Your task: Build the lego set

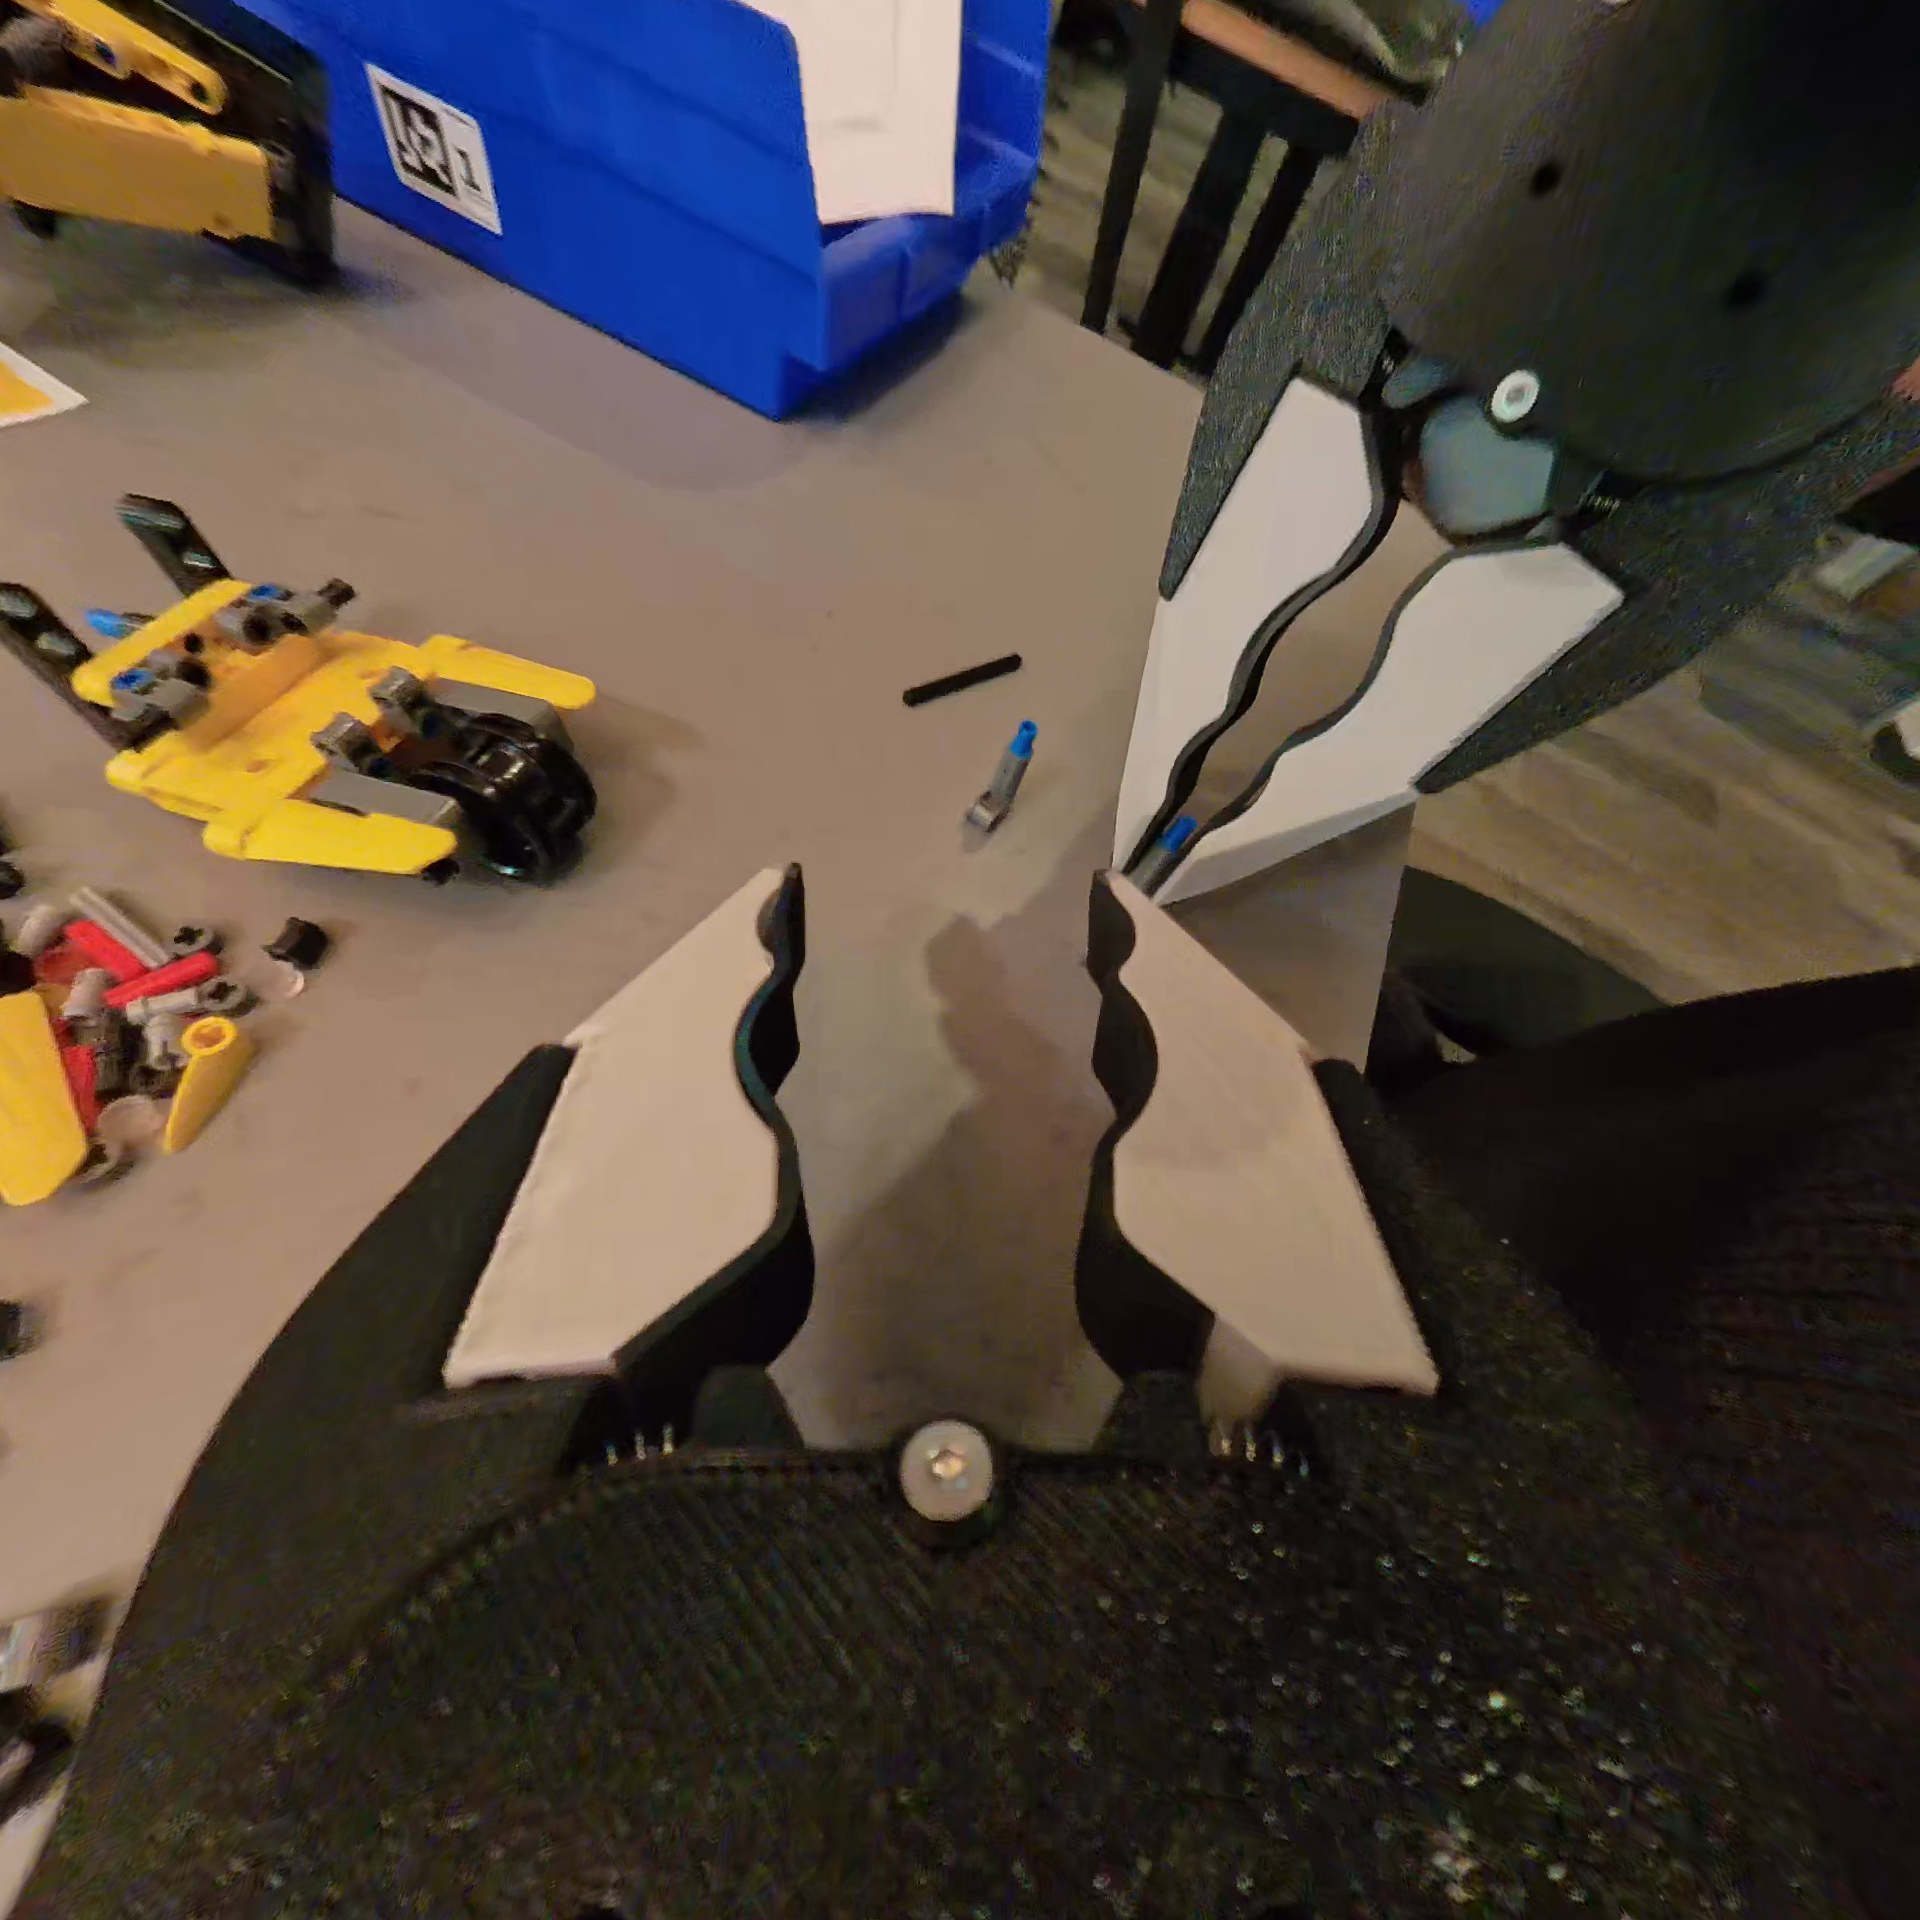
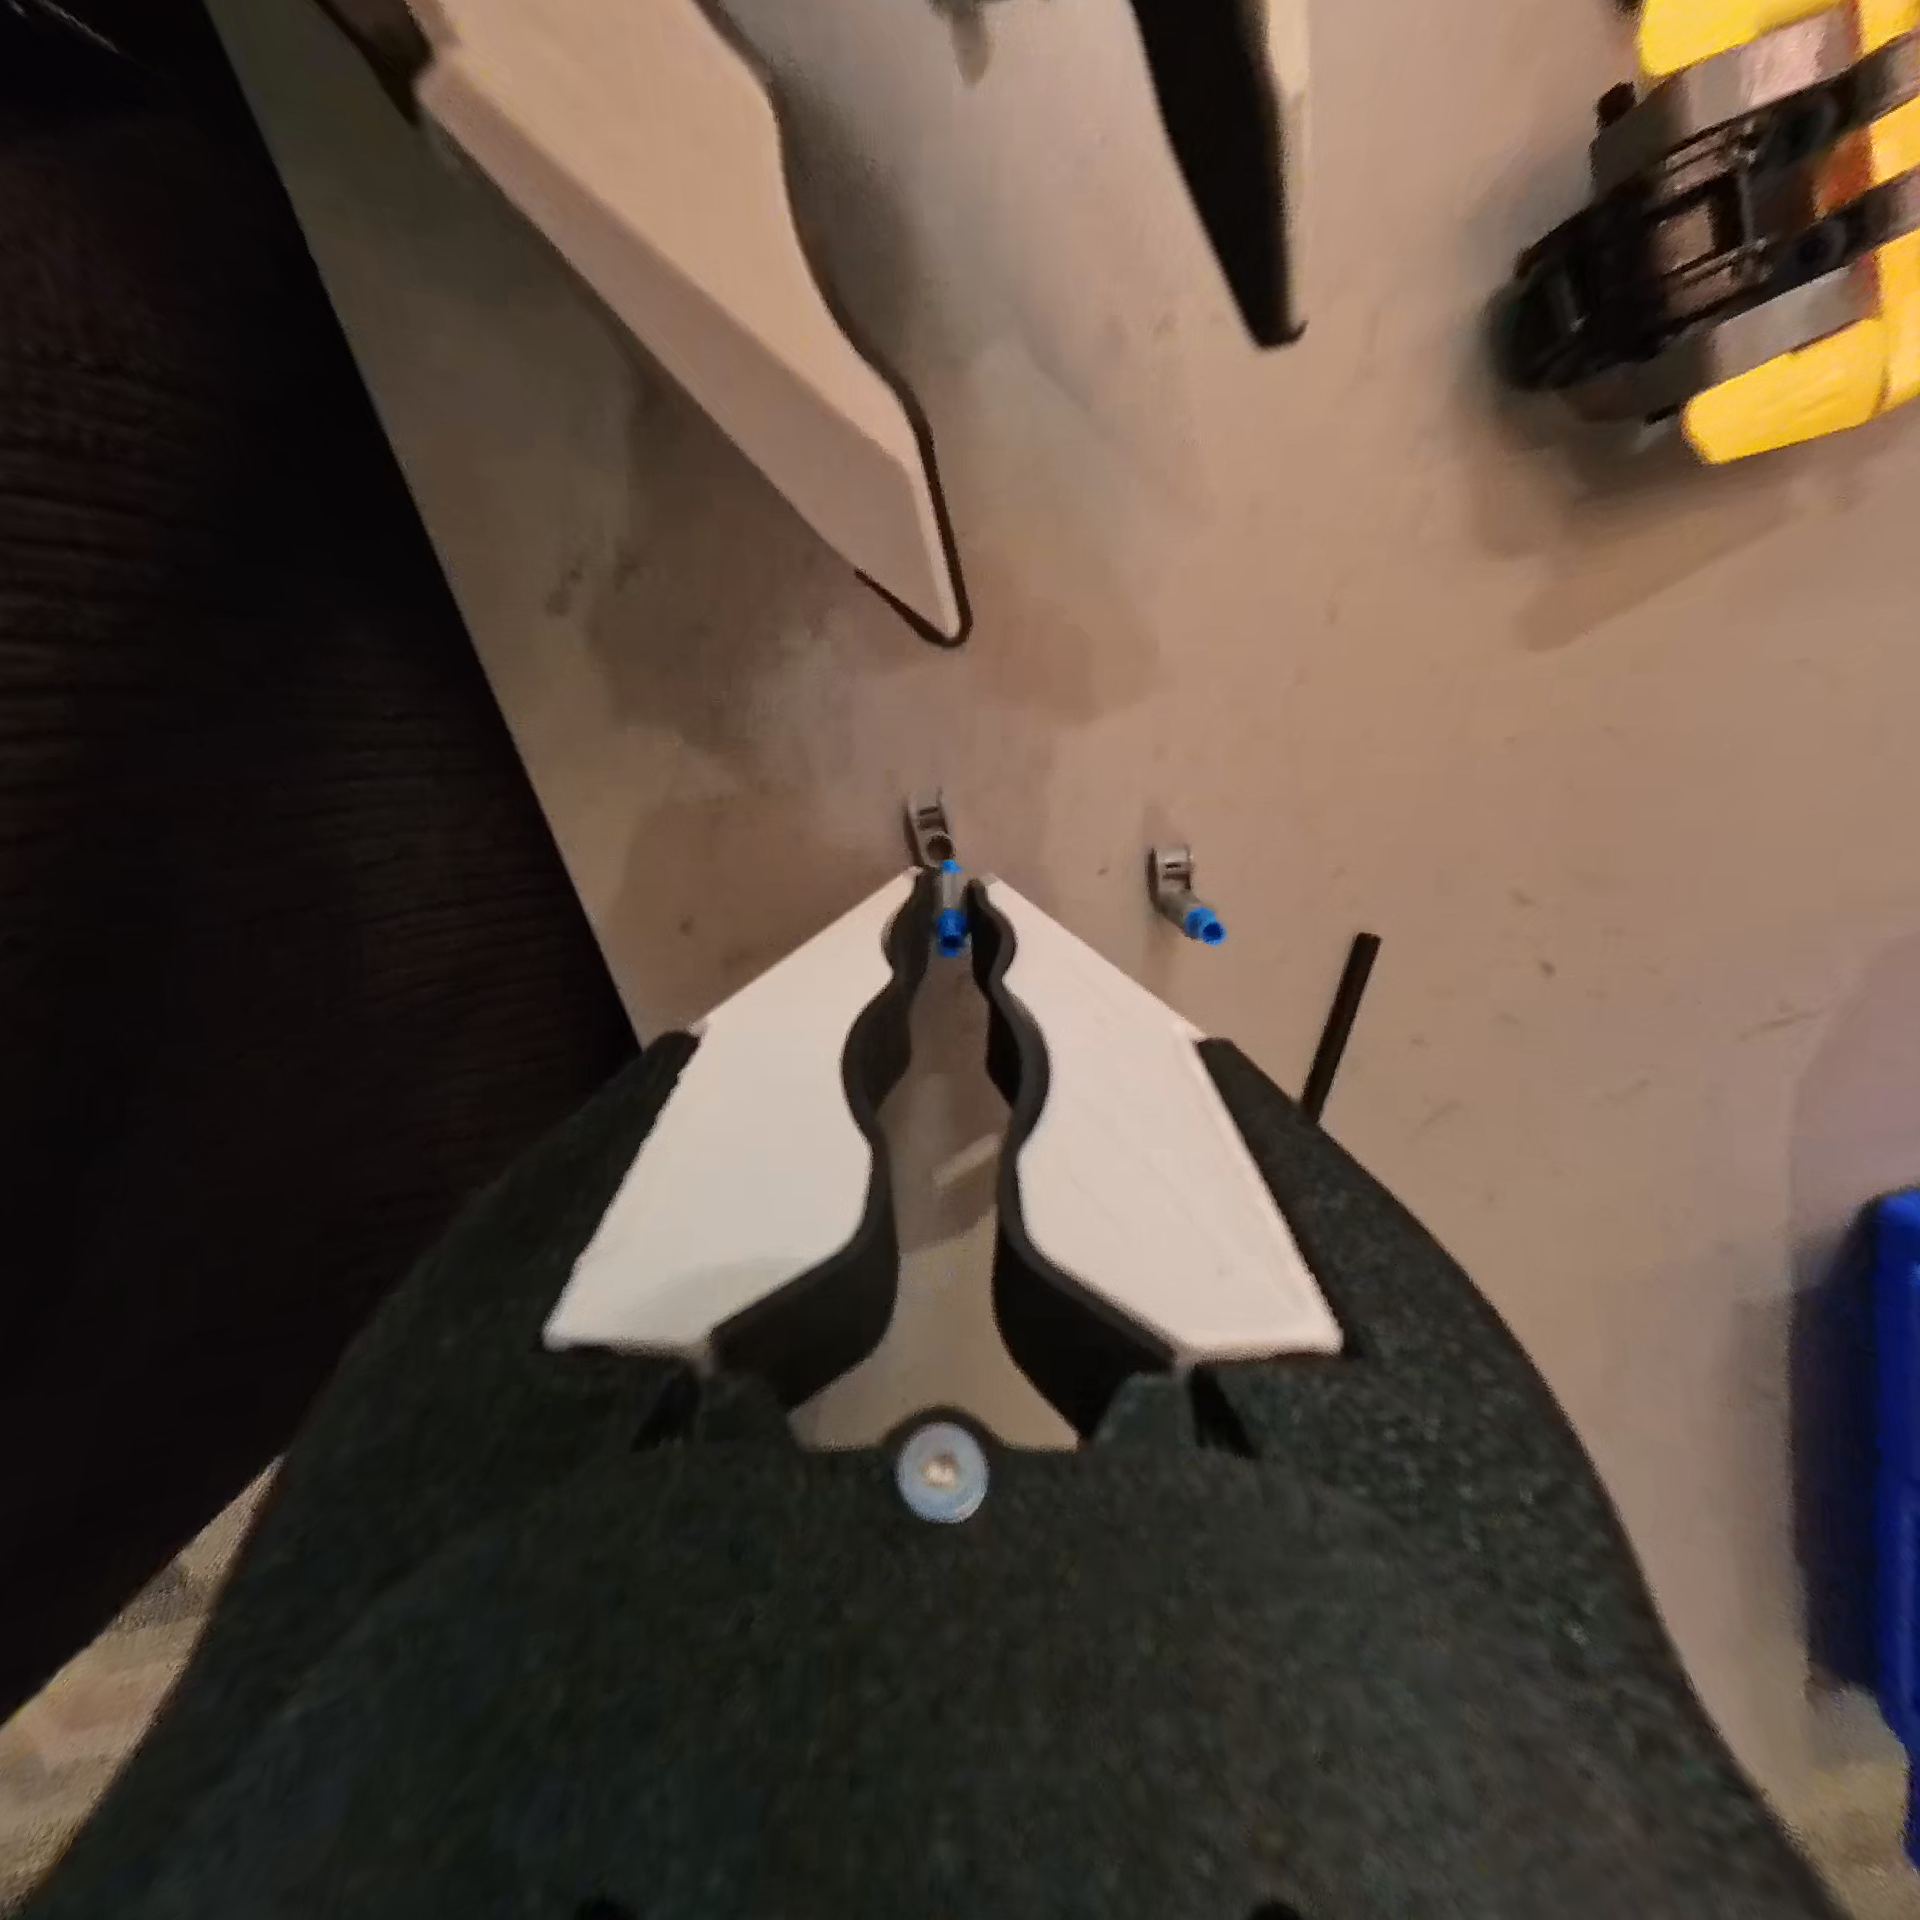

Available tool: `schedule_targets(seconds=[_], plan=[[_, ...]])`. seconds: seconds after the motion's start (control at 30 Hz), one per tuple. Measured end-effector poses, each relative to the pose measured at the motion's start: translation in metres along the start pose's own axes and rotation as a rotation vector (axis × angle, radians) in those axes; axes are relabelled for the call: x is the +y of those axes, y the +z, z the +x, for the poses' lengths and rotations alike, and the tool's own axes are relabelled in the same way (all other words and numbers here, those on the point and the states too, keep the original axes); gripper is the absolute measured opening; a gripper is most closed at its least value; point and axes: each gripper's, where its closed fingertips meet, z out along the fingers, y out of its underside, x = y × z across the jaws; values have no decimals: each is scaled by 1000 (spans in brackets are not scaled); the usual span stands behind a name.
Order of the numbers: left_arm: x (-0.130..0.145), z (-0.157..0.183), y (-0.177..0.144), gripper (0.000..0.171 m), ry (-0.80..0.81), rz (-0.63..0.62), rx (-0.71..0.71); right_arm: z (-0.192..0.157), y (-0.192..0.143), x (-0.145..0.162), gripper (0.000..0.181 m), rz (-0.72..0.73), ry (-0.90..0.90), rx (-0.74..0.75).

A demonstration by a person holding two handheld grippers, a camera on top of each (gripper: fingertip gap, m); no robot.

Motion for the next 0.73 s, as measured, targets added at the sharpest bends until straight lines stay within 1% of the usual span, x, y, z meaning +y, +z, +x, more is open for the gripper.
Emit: schedule_targets(seconds=[0.2, 0.33, 0.53, 0.73], plan=[[-3, -6, -4, 53, -28, 30, -23, -3, 2, -3, 6, -46, 35, -52], [-3, -8, -5, 53, -33, 34, -33, 1, 4, -2, 6, -73, 55, -37], [-3, -10, -6, 53, -53, 38, -35, 4, 3, -13, 6, -110, 104, -68], [-2, -11, -6, 52, -57, 35, -40, 2, 4, -2, 6, -142, 170, -97]])
